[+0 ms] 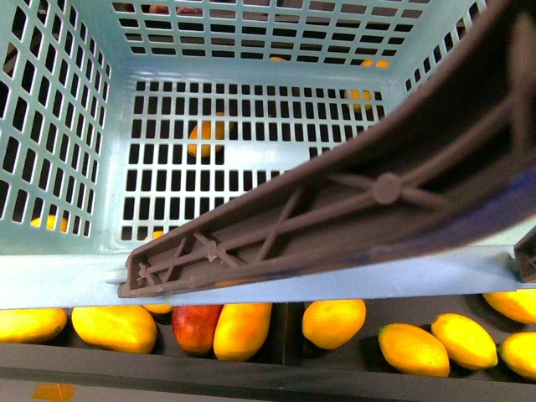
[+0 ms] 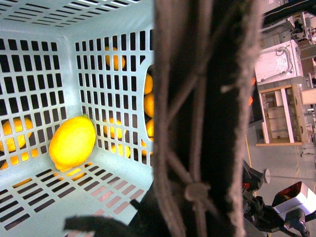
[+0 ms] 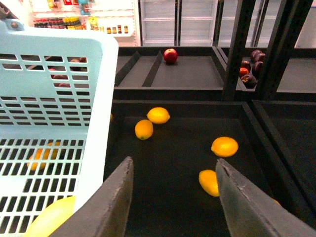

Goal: Pick lemon and mango into basket

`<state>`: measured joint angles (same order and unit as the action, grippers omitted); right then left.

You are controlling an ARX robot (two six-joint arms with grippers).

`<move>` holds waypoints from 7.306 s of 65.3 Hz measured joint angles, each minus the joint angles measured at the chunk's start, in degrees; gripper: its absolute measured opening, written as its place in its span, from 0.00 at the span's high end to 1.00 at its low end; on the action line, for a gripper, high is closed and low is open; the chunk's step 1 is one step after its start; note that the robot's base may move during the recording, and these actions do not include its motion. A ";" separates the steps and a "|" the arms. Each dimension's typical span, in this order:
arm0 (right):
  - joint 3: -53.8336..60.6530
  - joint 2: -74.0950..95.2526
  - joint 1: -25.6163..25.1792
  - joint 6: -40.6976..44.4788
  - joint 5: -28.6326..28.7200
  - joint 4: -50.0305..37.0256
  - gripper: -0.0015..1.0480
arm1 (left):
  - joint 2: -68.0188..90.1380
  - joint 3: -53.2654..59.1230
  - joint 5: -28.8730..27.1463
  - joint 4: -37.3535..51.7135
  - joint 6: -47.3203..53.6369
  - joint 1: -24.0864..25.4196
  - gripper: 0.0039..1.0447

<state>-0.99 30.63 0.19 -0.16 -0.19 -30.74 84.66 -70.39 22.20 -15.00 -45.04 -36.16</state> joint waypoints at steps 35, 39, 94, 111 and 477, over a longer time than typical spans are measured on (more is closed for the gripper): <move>0.00 -0.11 -0.11 0.00 0.15 0.11 0.08 | 0.11 0.13 -0.37 0.00 0.13 -0.02 0.96; 0.00 -0.09 -0.11 0.00 0.11 0.11 0.08 | 0.11 0.13 -0.26 0.00 0.17 -0.04 0.96; 0.02 -0.04 -0.11 0.00 0.44 0.11 0.08 | 0.09 0.15 -1.05 0.00 0.24 0.76 0.96; -11.80 29.24 -19.74 -11.52 -1.36 17.64 0.08 | 0.09 0.24 0.37 0.00 -0.09 -0.04 0.96; -2.78 3.96 0.02 -0.04 0.07 0.50 0.98 | 0.09 0.26 0.11 0.00 -0.09 -0.04 0.96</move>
<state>-3.77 34.59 0.21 -0.21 -0.12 -30.24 84.75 -70.13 22.30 -15.00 -45.12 -36.21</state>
